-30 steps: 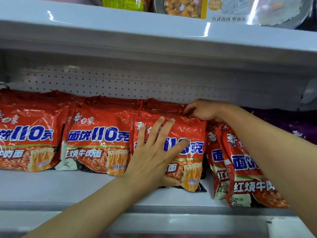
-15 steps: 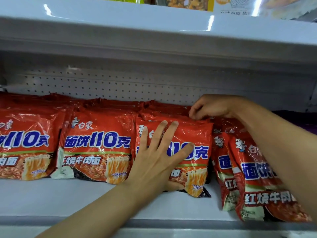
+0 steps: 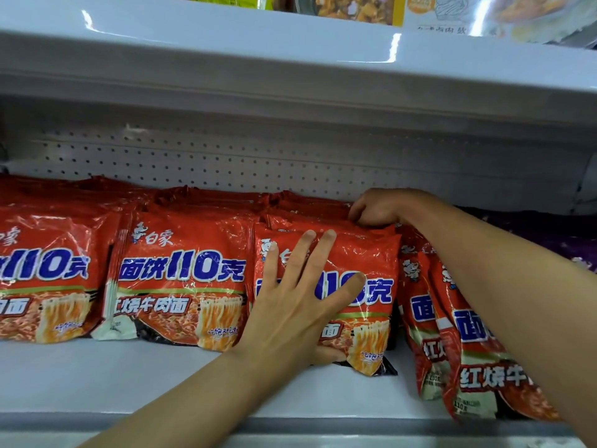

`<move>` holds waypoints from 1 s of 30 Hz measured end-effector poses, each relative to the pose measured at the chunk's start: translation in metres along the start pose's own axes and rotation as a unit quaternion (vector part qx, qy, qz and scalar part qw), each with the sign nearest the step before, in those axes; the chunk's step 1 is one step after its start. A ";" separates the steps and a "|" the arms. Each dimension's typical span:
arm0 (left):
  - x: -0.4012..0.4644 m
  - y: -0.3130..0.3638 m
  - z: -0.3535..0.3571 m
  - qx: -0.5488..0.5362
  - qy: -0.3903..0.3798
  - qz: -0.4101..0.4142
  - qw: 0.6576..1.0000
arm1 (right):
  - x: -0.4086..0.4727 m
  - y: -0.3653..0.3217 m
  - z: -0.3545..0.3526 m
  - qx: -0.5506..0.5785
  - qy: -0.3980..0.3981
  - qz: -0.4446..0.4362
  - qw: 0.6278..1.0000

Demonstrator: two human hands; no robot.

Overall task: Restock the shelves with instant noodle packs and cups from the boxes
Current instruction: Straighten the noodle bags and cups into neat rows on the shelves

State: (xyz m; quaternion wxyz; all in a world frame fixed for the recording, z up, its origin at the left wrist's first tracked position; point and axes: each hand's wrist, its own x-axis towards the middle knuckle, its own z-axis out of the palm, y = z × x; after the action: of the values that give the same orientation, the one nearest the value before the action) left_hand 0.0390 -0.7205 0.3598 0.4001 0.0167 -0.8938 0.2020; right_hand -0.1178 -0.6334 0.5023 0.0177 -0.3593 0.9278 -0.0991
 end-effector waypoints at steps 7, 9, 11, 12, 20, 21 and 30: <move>-0.003 0.002 -0.003 -0.003 0.011 0.003 1.000 | -0.005 0.006 0.002 0.047 -0.023 -0.026 0.998; -0.004 0.003 -0.005 -0.005 0.025 0.007 1.000 | -0.005 0.009 0.001 0.057 -0.022 -0.041 0.997; -0.004 0.003 -0.006 -0.001 0.034 0.010 0.999 | -0.003 0.010 0.000 0.058 -0.015 -0.064 0.996; -0.002 0.002 -0.005 0.001 0.033 0.013 0.999 | -0.002 0.010 0.000 0.061 -0.012 -0.068 0.996; 0.002 0.000 0.001 -0.002 0.017 0.011 1.000 | 0.007 0.016 -0.003 0.062 -0.026 -0.072 0.995; 0.002 0.000 0.000 -0.002 0.020 0.010 1.000 | 0.007 0.017 -0.003 0.068 -0.025 -0.072 0.995; 0.003 0.000 0.000 0.002 0.010 0.010 1.000 | 0.006 0.015 -0.001 0.050 -0.060 -0.073 0.994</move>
State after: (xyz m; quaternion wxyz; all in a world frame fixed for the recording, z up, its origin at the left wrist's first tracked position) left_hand 0.0375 -0.7201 0.3620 0.4073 0.0063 -0.8894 0.2076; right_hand -0.1327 -0.6264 0.5010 0.0841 -0.4301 0.8902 -0.1248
